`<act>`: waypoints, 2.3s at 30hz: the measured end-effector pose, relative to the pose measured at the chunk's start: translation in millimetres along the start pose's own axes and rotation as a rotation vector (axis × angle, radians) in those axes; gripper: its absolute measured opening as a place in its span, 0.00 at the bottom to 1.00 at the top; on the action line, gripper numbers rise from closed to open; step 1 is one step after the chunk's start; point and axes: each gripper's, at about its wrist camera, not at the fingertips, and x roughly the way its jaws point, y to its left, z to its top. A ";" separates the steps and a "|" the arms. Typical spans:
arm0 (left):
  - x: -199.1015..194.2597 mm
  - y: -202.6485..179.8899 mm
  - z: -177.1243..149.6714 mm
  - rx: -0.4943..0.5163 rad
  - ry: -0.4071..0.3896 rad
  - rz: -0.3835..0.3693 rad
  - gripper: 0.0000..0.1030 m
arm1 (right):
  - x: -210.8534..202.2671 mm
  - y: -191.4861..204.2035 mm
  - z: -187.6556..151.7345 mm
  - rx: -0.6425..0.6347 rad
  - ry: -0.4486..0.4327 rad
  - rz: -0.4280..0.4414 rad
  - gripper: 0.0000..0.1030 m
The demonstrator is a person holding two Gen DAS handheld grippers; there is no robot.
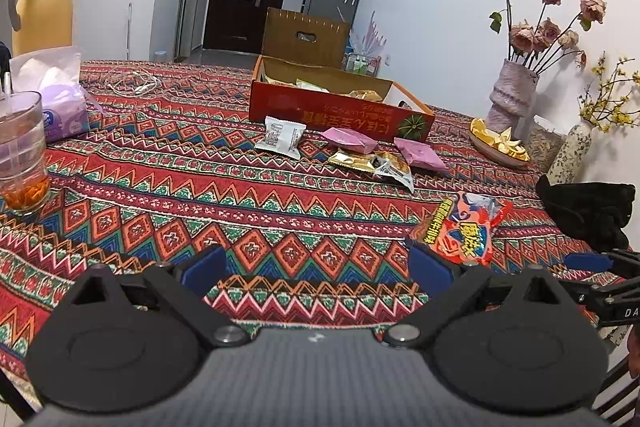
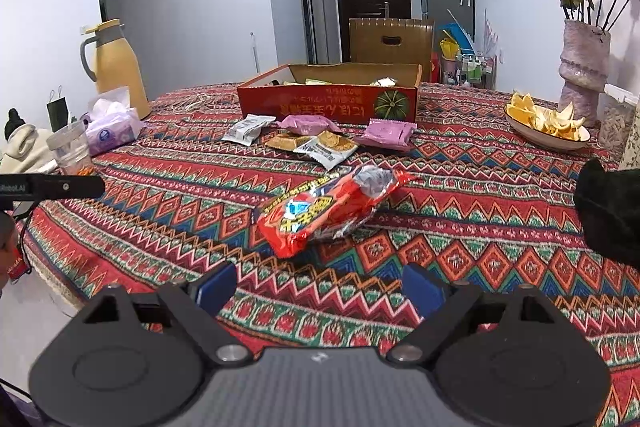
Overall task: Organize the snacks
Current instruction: 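Withdraw both tools from the box back over the remaining snacks, then grasp a white packet with the left tool while the right tool grasps a pink packet, then carry both packets into the orange box and open both tools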
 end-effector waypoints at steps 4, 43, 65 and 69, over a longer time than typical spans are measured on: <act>22.2 3.6 11.4 0.015 0.014 0.004 0.96 | 13.2 -5.6 15.9 0.002 -0.024 0.018 0.86; 269.1 43.9 112.3 0.121 0.062 0.041 0.42 | 282.0 -82.0 153.9 -0.075 0.121 -0.078 0.59; 57.2 -15.1 53.2 0.023 -0.041 0.023 0.39 | 46.5 -6.8 81.4 -0.116 -0.125 -0.002 0.59; 27.7 -31.7 26.8 0.017 -0.016 -0.044 0.39 | 20.7 -1.4 43.6 -0.057 -0.103 0.004 0.59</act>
